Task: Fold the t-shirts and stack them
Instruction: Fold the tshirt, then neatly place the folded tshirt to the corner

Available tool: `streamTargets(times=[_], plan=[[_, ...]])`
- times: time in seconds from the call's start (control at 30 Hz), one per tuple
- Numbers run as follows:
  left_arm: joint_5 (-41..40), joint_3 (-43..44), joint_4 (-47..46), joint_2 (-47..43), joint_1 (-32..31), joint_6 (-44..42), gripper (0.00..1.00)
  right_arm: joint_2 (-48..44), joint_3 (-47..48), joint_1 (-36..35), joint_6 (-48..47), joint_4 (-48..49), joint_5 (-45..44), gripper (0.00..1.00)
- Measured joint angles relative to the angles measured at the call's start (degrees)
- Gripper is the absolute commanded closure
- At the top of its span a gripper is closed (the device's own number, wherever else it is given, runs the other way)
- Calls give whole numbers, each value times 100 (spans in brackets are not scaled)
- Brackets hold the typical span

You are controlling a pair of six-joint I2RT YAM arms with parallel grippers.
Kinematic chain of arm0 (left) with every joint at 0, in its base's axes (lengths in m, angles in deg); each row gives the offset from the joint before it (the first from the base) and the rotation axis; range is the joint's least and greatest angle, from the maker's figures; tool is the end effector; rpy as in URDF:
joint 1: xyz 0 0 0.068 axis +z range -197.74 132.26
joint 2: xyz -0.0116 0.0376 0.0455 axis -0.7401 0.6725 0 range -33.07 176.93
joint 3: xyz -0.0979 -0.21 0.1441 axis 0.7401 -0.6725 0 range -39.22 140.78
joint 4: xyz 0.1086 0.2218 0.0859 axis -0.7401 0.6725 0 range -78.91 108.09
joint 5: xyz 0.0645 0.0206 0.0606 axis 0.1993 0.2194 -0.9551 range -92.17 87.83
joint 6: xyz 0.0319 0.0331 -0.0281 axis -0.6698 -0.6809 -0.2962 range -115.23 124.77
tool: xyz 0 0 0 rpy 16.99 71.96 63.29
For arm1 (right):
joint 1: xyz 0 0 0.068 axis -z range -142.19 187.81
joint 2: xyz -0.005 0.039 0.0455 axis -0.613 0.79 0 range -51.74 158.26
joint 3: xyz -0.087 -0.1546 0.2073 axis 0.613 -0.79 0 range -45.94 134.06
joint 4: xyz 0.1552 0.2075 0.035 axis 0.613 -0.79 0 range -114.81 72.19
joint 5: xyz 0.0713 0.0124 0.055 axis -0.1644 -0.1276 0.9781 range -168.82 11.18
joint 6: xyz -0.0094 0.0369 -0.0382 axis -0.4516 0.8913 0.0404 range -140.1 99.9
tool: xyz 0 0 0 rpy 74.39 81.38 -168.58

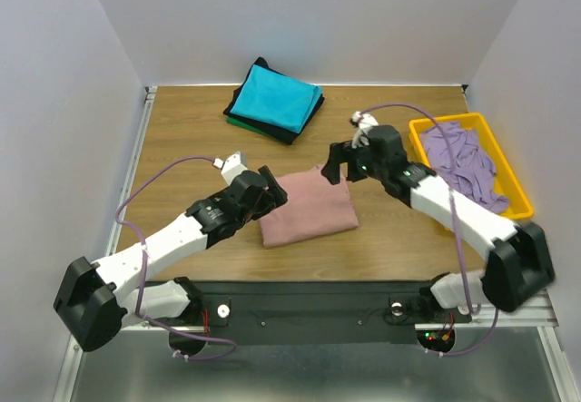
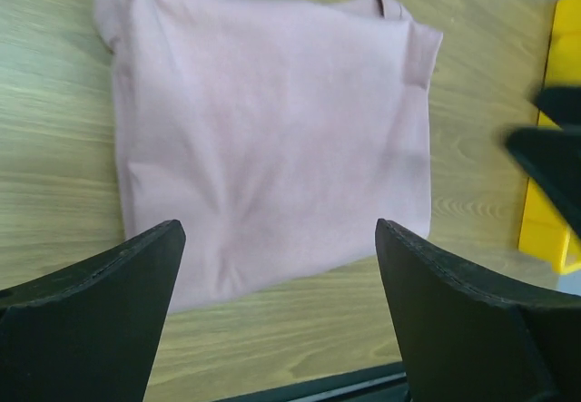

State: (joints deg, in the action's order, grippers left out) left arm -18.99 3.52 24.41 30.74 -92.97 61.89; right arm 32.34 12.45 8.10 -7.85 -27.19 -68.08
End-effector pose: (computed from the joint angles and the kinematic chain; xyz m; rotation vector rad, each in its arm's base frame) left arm 0.1784 -0.1652 0.2574 -0.4029 2.1939 -0.7075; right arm 0.2822 0.1686 0.2614 -0.4473 2.1933 0.6122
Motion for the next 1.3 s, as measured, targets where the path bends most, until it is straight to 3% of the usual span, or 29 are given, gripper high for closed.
streamTargets(times=[0.23,0.53,0.7,1.07,1.17,1.2,1.23,1.3], plan=[[-188,-538,79,-323,297,-66,2,-3073,-1604,0,1403,57,-1394,0],[90,-1069,-627,83,876,-555,4,-4520,-2752,2,2256,-234,-2310,0],[466,-1069,-1110,828,1182,-813,27,-4642,-2776,0,2306,-385,-2546,0],[1071,-1043,-1834,1517,1117,-1102,49,-4328,-2771,0,2319,-739,-2841,0],[1137,-890,-1969,1770,1095,-1156,68,-4391,-2771,0,2317,-811,-2892,0],[1163,-798,-2013,1917,1093,-1174,85,-4435,-2771,0,2317,-831,-2905,0],[1187,-719,-2039,2055,1084,-1185,96,-4463,-2771,0,2317,-835,-2916,0],[1255,-476,-2063,2304,1078,-1241,100,-4533,-2771,0,2317,-841,-2946,0]])
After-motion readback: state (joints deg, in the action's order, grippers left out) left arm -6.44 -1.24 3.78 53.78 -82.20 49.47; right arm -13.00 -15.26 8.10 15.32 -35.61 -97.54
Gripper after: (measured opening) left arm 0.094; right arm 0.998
